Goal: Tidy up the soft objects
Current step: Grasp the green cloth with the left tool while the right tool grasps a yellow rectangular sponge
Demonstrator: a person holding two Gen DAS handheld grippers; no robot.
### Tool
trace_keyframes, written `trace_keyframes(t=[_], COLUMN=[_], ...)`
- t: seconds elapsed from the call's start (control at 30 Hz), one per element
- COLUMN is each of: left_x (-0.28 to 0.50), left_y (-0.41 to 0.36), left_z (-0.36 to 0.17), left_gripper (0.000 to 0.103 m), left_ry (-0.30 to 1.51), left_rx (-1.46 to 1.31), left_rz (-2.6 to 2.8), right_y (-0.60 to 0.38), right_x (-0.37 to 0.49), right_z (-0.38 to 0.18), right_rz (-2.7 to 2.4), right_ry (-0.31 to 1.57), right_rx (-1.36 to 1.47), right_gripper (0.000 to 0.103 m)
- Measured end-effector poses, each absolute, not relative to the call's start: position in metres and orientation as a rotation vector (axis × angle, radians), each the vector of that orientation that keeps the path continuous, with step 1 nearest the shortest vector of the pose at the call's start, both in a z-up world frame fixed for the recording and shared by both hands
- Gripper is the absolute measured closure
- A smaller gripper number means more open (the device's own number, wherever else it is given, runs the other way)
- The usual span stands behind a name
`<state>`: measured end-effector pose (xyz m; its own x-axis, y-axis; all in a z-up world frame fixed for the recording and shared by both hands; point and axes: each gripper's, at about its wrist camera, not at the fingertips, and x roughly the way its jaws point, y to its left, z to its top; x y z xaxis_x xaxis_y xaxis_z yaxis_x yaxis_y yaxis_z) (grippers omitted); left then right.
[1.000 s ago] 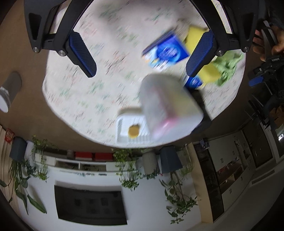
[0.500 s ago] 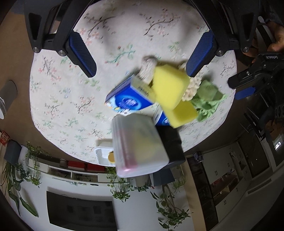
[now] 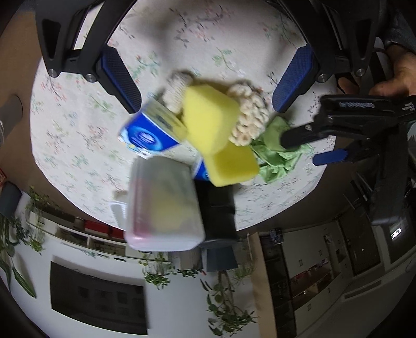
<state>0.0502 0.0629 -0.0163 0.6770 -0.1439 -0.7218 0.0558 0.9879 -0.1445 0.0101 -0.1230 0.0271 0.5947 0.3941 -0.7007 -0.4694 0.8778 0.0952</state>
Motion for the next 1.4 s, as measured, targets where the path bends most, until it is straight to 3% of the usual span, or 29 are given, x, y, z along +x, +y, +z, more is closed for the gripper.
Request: trace_keyframes(t=[0.07,0.5,1.27,1.3,1.4], left_x=[0.052,0.071,0.081,0.081,0.081], left_y=[0.066,0.08,0.08,0.08,0.077], left_z=[-0.022,-0.041,-0.043,-0.042,-0.042], left_gripper=[0.0,0.0,0.001,0.002,0.023], left_ry=[0.844,0.955,0.958,0.956,0.947], left_rx=[-0.119,-0.213,-0.233,-0.227,-0.204], left_rz=[-0.102,-0.083,-0.07,-0.068,-0.062], right_y=[-0.115,-0.12,-0.115,-0.115,-0.116], right_x=[0.014,0.044,0.048,0.048,0.048], right_z=[0.025,0.005,-0.002,-0.001,0.0], right_rz=[0.502,0.477,0.5,0.499,0.505], right_ry=[0.787,0.869,0.913,0.911,0.907], right_rx=[-0.128,-0.115,-0.15,-0.146,-0.148], right_gripper=[0.0,0.027,0.031,0.033,0.039])
